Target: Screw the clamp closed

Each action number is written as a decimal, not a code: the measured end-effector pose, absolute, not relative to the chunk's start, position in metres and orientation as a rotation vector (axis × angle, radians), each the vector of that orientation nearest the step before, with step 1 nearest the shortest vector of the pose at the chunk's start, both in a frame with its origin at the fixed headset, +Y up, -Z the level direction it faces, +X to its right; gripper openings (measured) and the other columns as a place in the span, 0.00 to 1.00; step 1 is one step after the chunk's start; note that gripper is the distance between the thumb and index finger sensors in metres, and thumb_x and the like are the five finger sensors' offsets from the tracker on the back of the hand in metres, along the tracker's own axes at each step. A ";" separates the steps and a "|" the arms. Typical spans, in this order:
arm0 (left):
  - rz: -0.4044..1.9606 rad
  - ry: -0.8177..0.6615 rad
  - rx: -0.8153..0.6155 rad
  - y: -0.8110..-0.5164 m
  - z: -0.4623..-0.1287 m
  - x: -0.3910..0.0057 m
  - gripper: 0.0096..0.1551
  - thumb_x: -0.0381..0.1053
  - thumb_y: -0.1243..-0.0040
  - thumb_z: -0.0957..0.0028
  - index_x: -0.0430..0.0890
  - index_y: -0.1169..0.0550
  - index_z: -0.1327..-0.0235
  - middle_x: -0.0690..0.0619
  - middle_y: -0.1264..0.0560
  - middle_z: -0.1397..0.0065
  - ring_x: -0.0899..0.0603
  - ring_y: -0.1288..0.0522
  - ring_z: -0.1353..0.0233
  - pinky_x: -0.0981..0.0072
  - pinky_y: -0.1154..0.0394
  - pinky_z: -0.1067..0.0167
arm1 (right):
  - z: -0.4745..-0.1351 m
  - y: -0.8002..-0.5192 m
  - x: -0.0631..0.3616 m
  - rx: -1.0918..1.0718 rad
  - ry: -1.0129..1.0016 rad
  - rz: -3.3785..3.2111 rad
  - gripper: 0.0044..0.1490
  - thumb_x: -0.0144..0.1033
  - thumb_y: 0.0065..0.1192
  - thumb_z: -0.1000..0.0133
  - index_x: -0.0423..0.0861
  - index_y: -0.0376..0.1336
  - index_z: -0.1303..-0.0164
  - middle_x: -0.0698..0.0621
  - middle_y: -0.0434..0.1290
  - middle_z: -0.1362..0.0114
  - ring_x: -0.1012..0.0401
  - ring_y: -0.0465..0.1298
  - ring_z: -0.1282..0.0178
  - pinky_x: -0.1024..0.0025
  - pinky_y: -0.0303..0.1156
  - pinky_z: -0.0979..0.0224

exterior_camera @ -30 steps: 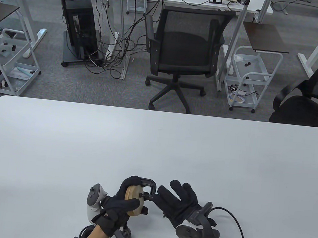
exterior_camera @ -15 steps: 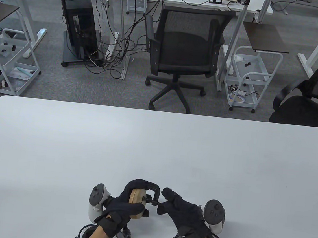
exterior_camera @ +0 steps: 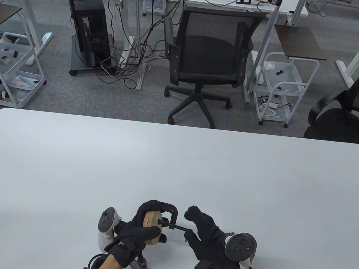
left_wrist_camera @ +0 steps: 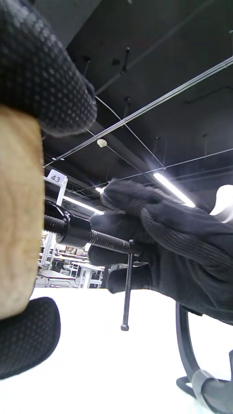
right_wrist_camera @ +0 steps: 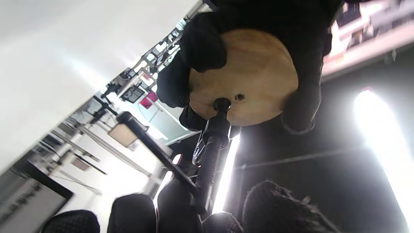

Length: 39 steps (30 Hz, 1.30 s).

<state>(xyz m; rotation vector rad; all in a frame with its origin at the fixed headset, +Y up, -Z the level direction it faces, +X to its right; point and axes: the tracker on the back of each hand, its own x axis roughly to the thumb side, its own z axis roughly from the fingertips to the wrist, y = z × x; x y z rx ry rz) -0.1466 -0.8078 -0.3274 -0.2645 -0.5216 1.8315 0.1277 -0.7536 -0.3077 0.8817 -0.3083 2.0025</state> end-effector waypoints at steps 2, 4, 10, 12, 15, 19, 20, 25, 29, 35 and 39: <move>1.861 -0.512 -0.250 -0.809 -0.328 -0.148 0.56 0.67 0.23 0.50 0.61 0.46 0.18 0.54 0.52 0.11 0.21 0.42 0.22 0.32 0.23 0.41 | -0.302 -0.749 0.125 0.990 -0.374 2.026 0.47 0.49 0.64 0.49 0.60 0.49 0.19 0.47 0.53 0.14 0.39 0.55 0.20 0.31 0.56 0.28; 1.894 -0.507 -0.245 -0.810 -0.328 -0.149 0.56 0.67 0.23 0.50 0.61 0.46 0.18 0.54 0.52 0.11 0.22 0.42 0.22 0.32 0.23 0.41 | -0.298 -0.744 0.120 1.070 -0.424 2.072 0.50 0.45 0.67 0.51 0.64 0.46 0.20 0.55 0.45 0.12 0.40 0.50 0.18 0.31 0.52 0.27; 1.952 -0.511 -0.276 -0.810 -0.328 -0.149 0.56 0.68 0.24 0.49 0.61 0.47 0.18 0.54 0.52 0.11 0.22 0.43 0.22 0.33 0.23 0.41 | -0.289 -0.742 0.107 1.279 -0.582 2.539 0.62 0.42 0.72 0.54 0.70 0.35 0.23 0.60 0.28 0.15 0.44 0.37 0.17 0.33 0.42 0.23; 1.980 -0.537 -0.309 -0.809 -0.326 -0.146 0.56 0.67 0.24 0.49 0.61 0.47 0.18 0.54 0.52 0.10 0.22 0.43 0.21 0.33 0.23 0.40 | -0.291 -0.744 0.107 1.257 -0.552 2.499 0.63 0.37 0.74 0.56 0.70 0.36 0.23 0.60 0.29 0.15 0.44 0.38 0.17 0.33 0.42 0.23; 1.974 -0.557 -0.320 -0.807 -0.325 -0.142 0.56 0.67 0.24 0.49 0.61 0.47 0.17 0.54 0.52 0.10 0.22 0.43 0.21 0.33 0.23 0.40 | -0.290 -0.745 0.110 1.225 -0.629 2.506 0.61 0.34 0.75 0.55 0.69 0.39 0.23 0.60 0.33 0.15 0.44 0.40 0.17 0.33 0.44 0.23; 1.987 -0.564 -0.314 -0.806 -0.325 -0.142 0.56 0.67 0.24 0.49 0.61 0.47 0.17 0.54 0.52 0.10 0.22 0.43 0.21 0.33 0.23 0.40 | -0.291 -0.746 0.115 1.208 -0.724 2.497 0.55 0.38 0.73 0.54 0.67 0.44 0.24 0.60 0.43 0.15 0.45 0.47 0.18 0.36 0.50 0.24; 1.986 -0.559 -0.309 -0.806 -0.325 -0.143 0.56 0.67 0.24 0.49 0.61 0.47 0.17 0.54 0.52 0.10 0.22 0.43 0.21 0.33 0.23 0.40 | -0.292 -0.746 0.115 1.203 -0.704 2.481 0.54 0.40 0.73 0.54 0.67 0.45 0.24 0.60 0.44 0.15 0.45 0.47 0.18 0.36 0.50 0.24; 1.995 -0.546 -0.305 -0.808 -0.328 -0.149 0.56 0.67 0.24 0.49 0.61 0.47 0.17 0.54 0.52 0.10 0.22 0.43 0.21 0.33 0.23 0.40 | -0.294 -0.746 0.116 1.202 -0.666 2.477 0.51 0.50 0.69 0.53 0.67 0.45 0.23 0.59 0.46 0.14 0.47 0.49 0.18 0.36 0.52 0.24; 2.003 -0.544 -0.300 -0.807 -0.328 -0.150 0.56 0.67 0.24 0.49 0.61 0.47 0.17 0.54 0.52 0.10 0.22 0.43 0.21 0.33 0.23 0.40 | -0.298 -0.748 0.119 1.128 -0.551 2.352 0.48 0.61 0.62 0.52 0.66 0.48 0.22 0.57 0.50 0.13 0.46 0.52 0.18 0.35 0.54 0.25; 1.934 -0.541 -0.304 -0.806 -0.327 -0.146 0.56 0.67 0.24 0.49 0.61 0.47 0.17 0.54 0.52 0.10 0.22 0.42 0.22 0.33 0.23 0.41 | -0.306 -0.753 0.123 0.860 -0.256 1.971 0.39 0.55 0.62 0.49 0.51 0.63 0.27 0.44 0.72 0.27 0.43 0.73 0.32 0.38 0.67 0.34; 1.898 -0.554 -0.302 -0.805 -0.326 -0.144 0.56 0.67 0.23 0.50 0.61 0.46 0.17 0.54 0.52 0.10 0.22 0.43 0.22 0.32 0.23 0.41 | -0.312 -0.759 0.128 0.729 -0.173 1.848 0.38 0.53 0.62 0.47 0.44 0.66 0.31 0.44 0.79 0.36 0.44 0.79 0.41 0.40 0.71 0.38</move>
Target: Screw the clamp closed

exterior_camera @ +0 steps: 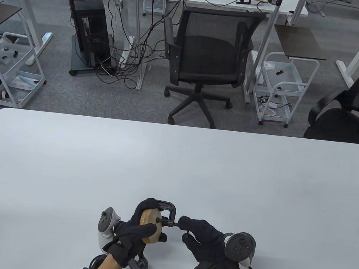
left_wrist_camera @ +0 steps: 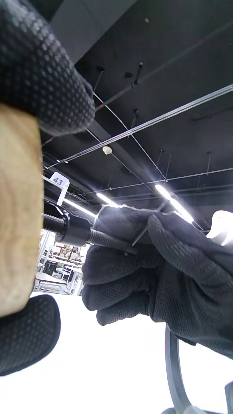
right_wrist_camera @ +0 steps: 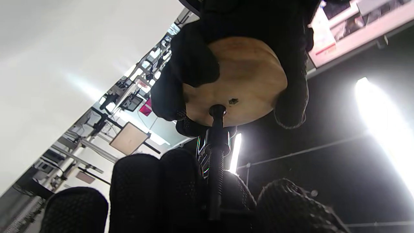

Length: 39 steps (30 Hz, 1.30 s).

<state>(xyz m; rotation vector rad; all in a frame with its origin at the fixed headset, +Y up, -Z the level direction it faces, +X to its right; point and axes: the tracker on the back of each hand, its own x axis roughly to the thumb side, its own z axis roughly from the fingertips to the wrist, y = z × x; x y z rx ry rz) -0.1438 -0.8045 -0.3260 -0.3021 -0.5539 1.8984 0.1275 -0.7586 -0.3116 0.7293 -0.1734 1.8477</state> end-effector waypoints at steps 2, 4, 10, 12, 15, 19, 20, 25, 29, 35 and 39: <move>1.895 -0.554 -0.301 -0.804 -0.325 -0.143 0.56 0.67 0.23 0.50 0.61 0.46 0.17 0.54 0.52 0.10 0.22 0.42 0.22 0.32 0.23 0.41 | -0.312 -0.763 0.128 0.654 -0.133 1.792 0.37 0.51 0.63 0.46 0.41 0.67 0.32 0.42 0.79 0.36 0.43 0.78 0.40 0.41 0.71 0.39; 1.881 -0.569 -0.303 -0.803 -0.325 -0.142 0.56 0.67 0.23 0.50 0.61 0.46 0.17 0.54 0.51 0.10 0.22 0.43 0.22 0.32 0.23 0.41 | -0.313 -0.766 0.127 0.611 -0.116 1.744 0.36 0.50 0.62 0.46 0.40 0.68 0.34 0.42 0.80 0.37 0.44 0.79 0.42 0.42 0.73 0.41; 1.840 -0.589 -0.298 -0.801 -0.325 -0.140 0.56 0.67 0.23 0.50 0.61 0.46 0.17 0.54 0.51 0.10 0.22 0.42 0.22 0.32 0.23 0.41 | -0.315 -0.773 0.130 0.440 -0.055 1.640 0.34 0.49 0.65 0.46 0.34 0.73 0.44 0.41 0.86 0.51 0.48 0.85 0.55 0.47 0.78 0.49; 1.833 -0.595 -0.303 -0.800 -0.324 -0.138 0.56 0.67 0.23 0.50 0.61 0.46 0.17 0.54 0.52 0.10 0.22 0.43 0.22 0.32 0.23 0.41 | -0.316 -0.774 0.131 0.431 -0.061 1.633 0.33 0.48 0.65 0.47 0.33 0.73 0.46 0.41 0.87 0.54 0.48 0.86 0.58 0.48 0.79 0.51; 1.831 -0.589 -0.290 -0.798 -0.323 -0.137 0.56 0.67 0.23 0.49 0.61 0.46 0.18 0.54 0.52 0.11 0.22 0.43 0.22 0.32 0.23 0.41 | -0.316 -0.772 0.131 0.447 -0.073 1.631 0.34 0.48 0.65 0.46 0.34 0.72 0.44 0.41 0.86 0.51 0.47 0.86 0.55 0.47 0.78 0.49; 1.838 -0.586 -0.285 -0.798 -0.323 -0.137 0.56 0.67 0.24 0.49 0.61 0.47 0.18 0.54 0.52 0.11 0.22 0.43 0.22 0.32 0.23 0.41 | -0.314 -0.769 0.132 0.488 -0.099 1.663 0.36 0.49 0.64 0.46 0.34 0.70 0.39 0.39 0.84 0.45 0.45 0.83 0.50 0.44 0.75 0.45; 1.841 -0.580 -0.279 -0.798 -0.323 -0.138 0.56 0.67 0.24 0.50 0.61 0.46 0.18 0.54 0.52 0.11 0.22 0.43 0.22 0.32 0.23 0.41 | -0.314 -0.767 0.132 0.508 -0.116 1.674 0.37 0.50 0.64 0.46 0.35 0.68 0.36 0.39 0.82 0.42 0.44 0.82 0.47 0.43 0.74 0.44; 1.864 -0.540 -0.269 -0.801 -0.325 -0.142 0.56 0.67 0.24 0.49 0.60 0.47 0.18 0.54 0.52 0.11 0.22 0.43 0.22 0.32 0.23 0.41 | -0.310 -0.753 0.136 0.623 -0.210 1.706 0.42 0.52 0.61 0.45 0.40 0.60 0.25 0.36 0.70 0.26 0.38 0.71 0.31 0.37 0.68 0.37; 1.912 -0.539 -0.260 -0.798 -0.324 -0.143 0.56 0.67 0.24 0.49 0.60 0.47 0.18 0.54 0.52 0.11 0.22 0.43 0.22 0.33 0.23 0.40 | -0.303 -0.740 0.134 0.783 -0.290 1.778 0.42 0.45 0.63 0.46 0.50 0.54 0.20 0.43 0.56 0.15 0.36 0.58 0.22 0.32 0.58 0.31; 1.936 -0.531 -0.262 -0.798 -0.323 -0.144 0.56 0.68 0.24 0.49 0.61 0.47 0.17 0.54 0.53 0.11 0.22 0.43 0.22 0.33 0.23 0.40 | -0.291 -0.731 0.124 1.065 -0.524 2.227 0.53 0.36 0.70 0.51 0.65 0.43 0.21 0.59 0.41 0.14 0.41 0.46 0.17 0.32 0.50 0.25; 1.954 -0.534 -0.287 -0.800 -0.323 -0.143 0.56 0.67 0.24 0.48 0.60 0.47 0.17 0.53 0.53 0.11 0.22 0.43 0.22 0.33 0.23 0.40 | -0.285 -0.732 0.116 1.187 -0.664 2.459 0.63 0.35 0.73 0.54 0.67 0.35 0.24 0.62 0.35 0.16 0.44 0.44 0.17 0.34 0.49 0.24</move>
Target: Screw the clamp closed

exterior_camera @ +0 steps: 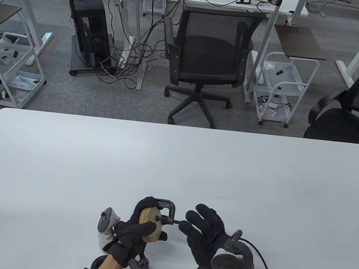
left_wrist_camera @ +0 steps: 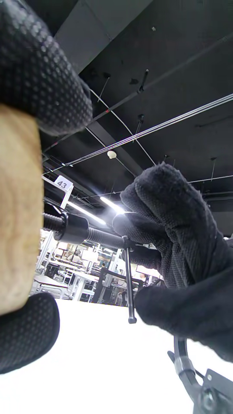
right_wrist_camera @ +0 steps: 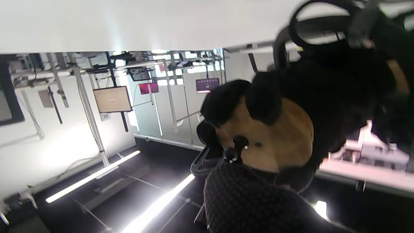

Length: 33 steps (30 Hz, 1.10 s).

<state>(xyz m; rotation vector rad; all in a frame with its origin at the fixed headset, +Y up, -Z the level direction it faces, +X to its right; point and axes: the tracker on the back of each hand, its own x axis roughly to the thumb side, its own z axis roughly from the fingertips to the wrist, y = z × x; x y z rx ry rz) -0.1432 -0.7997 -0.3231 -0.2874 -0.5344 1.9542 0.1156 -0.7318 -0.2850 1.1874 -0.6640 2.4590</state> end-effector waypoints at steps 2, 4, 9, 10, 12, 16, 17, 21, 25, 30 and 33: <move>1.971 -0.545 -0.317 -0.800 -0.323 -0.142 0.56 0.68 0.25 0.48 0.61 0.48 0.17 0.53 0.53 0.10 0.22 0.43 0.22 0.33 0.23 0.40 | -0.283 -0.733 0.112 1.217 -0.685 2.511 0.63 0.36 0.75 0.55 0.67 0.35 0.24 0.61 0.35 0.16 0.44 0.44 0.17 0.34 0.48 0.24; 2.011 -0.560 -0.341 -0.798 -0.321 -0.139 0.56 0.68 0.25 0.48 0.61 0.48 0.17 0.54 0.53 0.10 0.22 0.44 0.21 0.33 0.23 0.40 | -0.283 -0.733 0.111 1.224 -0.667 2.535 0.62 0.35 0.74 0.54 0.67 0.36 0.24 0.61 0.36 0.16 0.44 0.44 0.17 0.34 0.48 0.24; 2.005 -0.556 -0.310 -0.796 -0.321 -0.141 0.56 0.67 0.24 0.48 0.61 0.48 0.17 0.54 0.53 0.10 0.22 0.44 0.21 0.33 0.23 0.40 | -0.286 -0.732 0.116 1.195 -0.666 2.473 0.52 0.43 0.71 0.53 0.63 0.46 0.22 0.61 0.45 0.14 0.44 0.48 0.17 0.34 0.51 0.24; 2.001 -0.548 -0.301 -0.796 -0.322 -0.142 0.56 0.68 0.24 0.48 0.61 0.47 0.17 0.54 0.53 0.10 0.22 0.43 0.21 0.33 0.23 0.40 | -0.286 -0.733 0.117 1.188 -0.652 2.461 0.50 0.45 0.71 0.53 0.63 0.48 0.22 0.61 0.46 0.14 0.44 0.48 0.17 0.34 0.51 0.25; 1.990 -0.542 -0.304 -0.798 -0.323 -0.145 0.56 0.67 0.25 0.48 0.61 0.48 0.17 0.54 0.53 0.10 0.22 0.44 0.21 0.33 0.23 0.40 | -0.288 -0.734 0.117 1.169 -0.613 2.437 0.46 0.52 0.66 0.51 0.62 0.50 0.22 0.59 0.49 0.13 0.44 0.50 0.17 0.34 0.53 0.25; 1.983 -0.530 -0.307 -0.799 -0.322 -0.144 0.56 0.67 0.25 0.48 0.60 0.48 0.17 0.54 0.53 0.10 0.22 0.44 0.22 0.33 0.23 0.40 | -0.294 -0.738 0.119 1.038 -0.440 2.219 0.41 0.56 0.61 0.49 0.57 0.57 0.24 0.54 0.57 0.15 0.41 0.55 0.19 0.33 0.56 0.27; 1.972 -0.529 -0.302 -0.798 -0.322 -0.143 0.56 0.67 0.24 0.48 0.60 0.48 0.17 0.53 0.53 0.10 0.22 0.43 0.22 0.33 0.23 0.40 | -0.296 -0.739 0.120 0.989 -0.396 2.145 0.41 0.56 0.61 0.49 0.55 0.59 0.24 0.52 0.60 0.17 0.41 0.57 0.20 0.33 0.57 0.28; 1.943 -0.546 -0.307 -0.797 -0.321 -0.140 0.56 0.67 0.24 0.48 0.61 0.47 0.17 0.54 0.53 0.10 0.22 0.43 0.22 0.33 0.23 0.40 | -0.303 -0.748 0.124 0.824 -0.265 1.931 0.39 0.54 0.62 0.48 0.52 0.62 0.26 0.48 0.68 0.22 0.39 0.64 0.24 0.33 0.61 0.31; 1.895 -0.562 -0.307 -0.796 -0.321 -0.137 0.56 0.67 0.24 0.49 0.61 0.47 0.17 0.54 0.52 0.10 0.22 0.43 0.22 0.33 0.23 0.40 | -0.307 -0.756 0.126 0.635 -0.193 1.788 0.37 0.50 0.62 0.46 0.46 0.64 0.28 0.44 0.79 0.35 0.42 0.73 0.32 0.35 0.66 0.36; 1.872 -0.581 -0.315 -0.794 -0.320 -0.133 0.56 0.67 0.24 0.49 0.61 0.47 0.17 0.54 0.52 0.10 0.22 0.43 0.22 0.33 0.23 0.40 | -0.312 -0.766 0.128 0.480 -0.076 1.622 0.43 0.44 0.63 0.45 0.36 0.55 0.25 0.46 0.85 0.49 0.47 0.82 0.44 0.42 0.72 0.39; 1.863 -0.581 -0.311 -0.795 -0.320 -0.134 0.56 0.67 0.24 0.49 0.61 0.47 0.17 0.54 0.52 0.11 0.22 0.43 0.22 0.32 0.24 0.40 | -0.313 -0.768 0.128 0.478 -0.068 1.622 0.43 0.44 0.64 0.45 0.36 0.54 0.26 0.46 0.85 0.50 0.47 0.82 0.45 0.42 0.72 0.40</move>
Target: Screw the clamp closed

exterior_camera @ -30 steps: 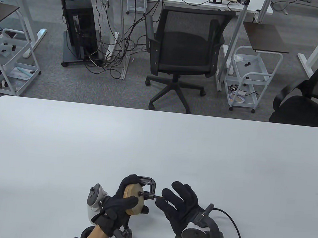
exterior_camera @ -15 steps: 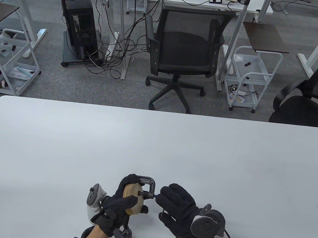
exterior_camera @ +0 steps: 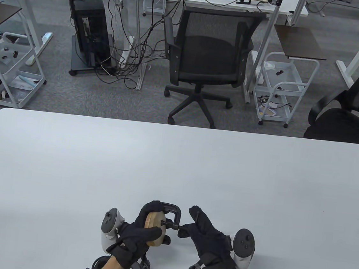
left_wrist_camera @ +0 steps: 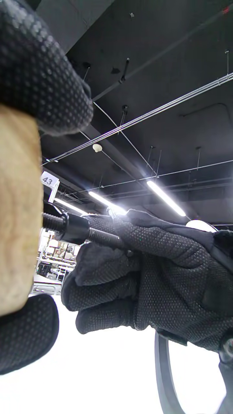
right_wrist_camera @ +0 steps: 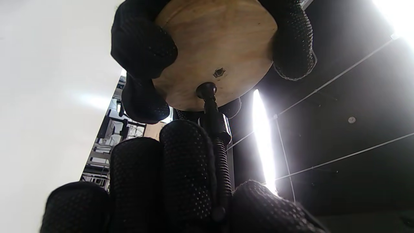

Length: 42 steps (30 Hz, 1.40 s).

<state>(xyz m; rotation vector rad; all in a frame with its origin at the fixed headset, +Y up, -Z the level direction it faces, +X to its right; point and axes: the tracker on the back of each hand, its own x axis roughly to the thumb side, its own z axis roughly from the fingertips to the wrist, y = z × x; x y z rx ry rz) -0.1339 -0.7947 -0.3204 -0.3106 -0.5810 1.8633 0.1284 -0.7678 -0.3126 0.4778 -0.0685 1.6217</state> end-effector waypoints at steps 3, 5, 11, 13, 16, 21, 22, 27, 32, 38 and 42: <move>1.864 -0.575 -0.310 -0.795 -0.320 -0.134 0.56 0.67 0.24 0.49 0.61 0.47 0.17 0.54 0.52 0.11 0.22 0.43 0.22 0.32 0.23 0.40 | -0.313 -0.768 0.128 0.496 -0.072 1.644 0.43 0.44 0.64 0.45 0.36 0.54 0.25 0.45 0.85 0.49 0.46 0.81 0.44 0.42 0.72 0.40; 1.875 -0.566 -0.305 -0.794 -0.320 -0.134 0.56 0.67 0.24 0.48 0.61 0.47 0.17 0.54 0.53 0.11 0.22 0.43 0.22 0.33 0.23 0.40 | -0.312 -0.767 0.128 0.520 -0.077 1.663 0.45 0.45 0.63 0.45 0.37 0.52 0.24 0.44 0.82 0.42 0.43 0.78 0.40 0.40 0.70 0.39; 1.984 -0.503 -0.307 -0.799 -0.321 -0.138 0.56 0.68 0.25 0.48 0.61 0.48 0.17 0.53 0.53 0.11 0.22 0.44 0.21 0.33 0.24 0.40 | -0.306 -0.753 0.128 0.760 -0.232 1.894 0.51 0.48 0.64 0.45 0.49 0.43 0.18 0.39 0.50 0.15 0.34 0.54 0.22 0.30 0.56 0.30; 1.988 -0.499 -0.307 -0.799 -0.321 -0.140 0.56 0.68 0.25 0.47 0.61 0.48 0.17 0.53 0.54 0.11 0.22 0.44 0.21 0.33 0.24 0.39 | -0.302 -0.746 0.125 0.903 -0.289 1.993 0.50 0.44 0.64 0.46 0.52 0.43 0.17 0.44 0.43 0.13 0.36 0.48 0.19 0.29 0.51 0.28; 1.998 -0.491 -0.303 -0.799 -0.321 -0.141 0.56 0.68 0.25 0.47 0.60 0.49 0.17 0.53 0.54 0.11 0.22 0.44 0.21 0.33 0.24 0.39 | -0.289 -0.735 0.118 1.088 -0.516 2.179 0.53 0.42 0.68 0.49 0.53 0.43 0.18 0.48 0.41 0.13 0.38 0.48 0.18 0.29 0.51 0.27; 2.037 -0.504 -0.340 -0.799 -0.321 -0.140 0.56 0.68 0.26 0.47 0.61 0.49 0.17 0.53 0.54 0.10 0.22 0.44 0.21 0.33 0.24 0.39 | -0.277 -0.732 0.105 1.272 -0.694 2.491 0.62 0.47 0.74 0.53 0.62 0.36 0.20 0.57 0.32 0.14 0.42 0.40 0.17 0.31 0.44 0.24; 2.049 -0.509 -0.359 -0.799 -0.320 -0.139 0.56 0.68 0.26 0.47 0.61 0.49 0.17 0.53 0.54 0.10 0.22 0.44 0.21 0.33 0.24 0.39 | -0.277 -0.733 0.104 1.272 -0.696 2.509 0.62 0.46 0.74 0.53 0.62 0.35 0.20 0.57 0.31 0.14 0.42 0.39 0.17 0.32 0.44 0.24; 2.032 -0.538 -0.370 -0.798 -0.320 -0.136 0.56 0.68 0.26 0.47 0.61 0.49 0.17 0.53 0.54 0.10 0.22 0.44 0.21 0.33 0.24 0.39 | -0.283 -0.738 0.106 1.234 -0.666 2.519 0.56 0.46 0.72 0.51 0.60 0.41 0.20 0.56 0.42 0.13 0.42 0.44 0.18 0.32 0.46 0.25; 2.016 -0.528 -0.359 -0.797 -0.319 -0.136 0.56 0.68 0.25 0.47 0.61 0.48 0.17 0.53 0.54 0.10 0.22 0.44 0.21 0.33 0.24 0.40 | -0.284 -0.738 0.109 1.214 -0.656 2.498 0.52 0.53 0.66 0.50 0.58 0.44 0.19 0.53 0.47 0.14 0.42 0.47 0.18 0.32 0.48 0.25; 1.958 -0.526 -0.333 -0.797 -0.320 -0.138 0.56 0.68 0.25 0.48 0.61 0.48 0.17 0.54 0.53 0.10 0.22 0.44 0.21 0.33 0.23 0.40 | -0.287 -0.737 0.112 1.109 -0.602 2.350 0.48 0.62 0.57 0.49 0.50 0.54 0.21 0.43 0.62 0.19 0.43 0.67 0.25 0.34 0.62 0.31; 1.934 -0.521 -0.332 -0.798 -0.320 -0.138 0.56 0.68 0.25 0.48 0.60 0.48 0.17 0.54 0.53 0.11 0.22 0.43 0.22 0.33 0.23 0.40 | -0.294 -0.740 0.117 0.939 -0.431 2.114 0.48 0.62 0.58 0.50 0.45 0.60 0.24 0.37 0.68 0.25 0.47 0.78 0.39 0.45 0.73 0.40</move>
